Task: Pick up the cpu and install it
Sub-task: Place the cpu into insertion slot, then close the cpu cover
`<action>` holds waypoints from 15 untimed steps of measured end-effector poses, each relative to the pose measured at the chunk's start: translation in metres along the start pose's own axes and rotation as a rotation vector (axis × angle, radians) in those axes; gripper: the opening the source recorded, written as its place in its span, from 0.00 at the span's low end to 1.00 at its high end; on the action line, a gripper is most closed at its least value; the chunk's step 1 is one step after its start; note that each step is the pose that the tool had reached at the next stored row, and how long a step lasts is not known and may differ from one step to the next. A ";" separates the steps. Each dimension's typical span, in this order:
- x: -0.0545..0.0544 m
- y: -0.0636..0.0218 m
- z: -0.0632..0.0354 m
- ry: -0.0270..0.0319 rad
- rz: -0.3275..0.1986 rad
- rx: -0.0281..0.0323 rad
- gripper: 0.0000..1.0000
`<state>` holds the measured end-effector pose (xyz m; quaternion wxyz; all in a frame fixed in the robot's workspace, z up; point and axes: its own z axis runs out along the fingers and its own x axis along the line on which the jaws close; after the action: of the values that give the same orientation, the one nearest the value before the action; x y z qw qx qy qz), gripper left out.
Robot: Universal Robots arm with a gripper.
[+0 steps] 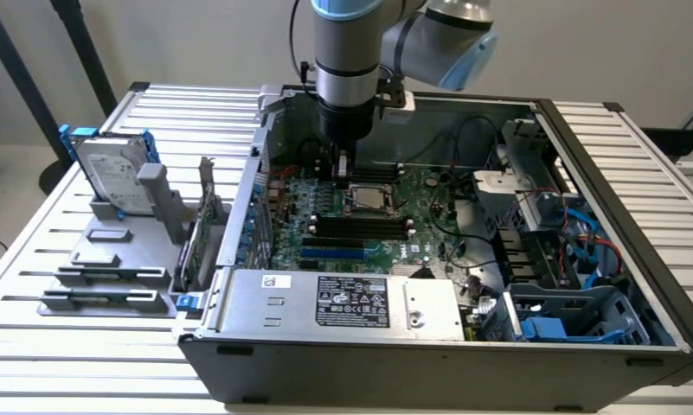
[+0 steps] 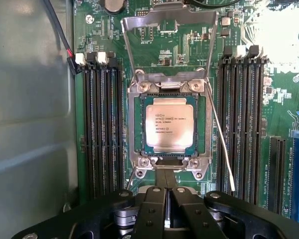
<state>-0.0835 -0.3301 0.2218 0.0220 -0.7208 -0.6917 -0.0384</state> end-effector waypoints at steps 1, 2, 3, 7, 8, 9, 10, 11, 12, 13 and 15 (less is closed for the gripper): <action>0.000 0.0000 0.0000 0.0001 0.000 -0.0001 0.11; 0.000 0.0000 0.0000 0.0001 0.000 -0.0001 0.11; 0.000 0.0000 0.0000 0.0001 0.000 -0.0001 0.11; 0.000 0.0000 0.0000 0.0001 0.000 -0.0001 0.11; 0.000 0.0000 0.0000 0.0001 0.000 0.0000 0.11; 0.000 0.0000 0.0000 0.0000 0.000 0.0002 0.11; 0.000 0.0000 0.0000 0.0000 0.000 0.0002 0.11; 0.000 0.0000 0.0000 0.0000 0.000 0.0003 0.11; 0.000 0.0001 0.0000 0.0000 0.000 0.0003 0.11; 0.000 0.0007 -0.0007 -0.0001 0.000 0.0008 0.11; 0.000 0.0034 -0.0050 -0.0001 0.000 0.0044 0.11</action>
<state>-0.0802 -0.3310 0.2268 0.0236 -0.7209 -0.6916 -0.0368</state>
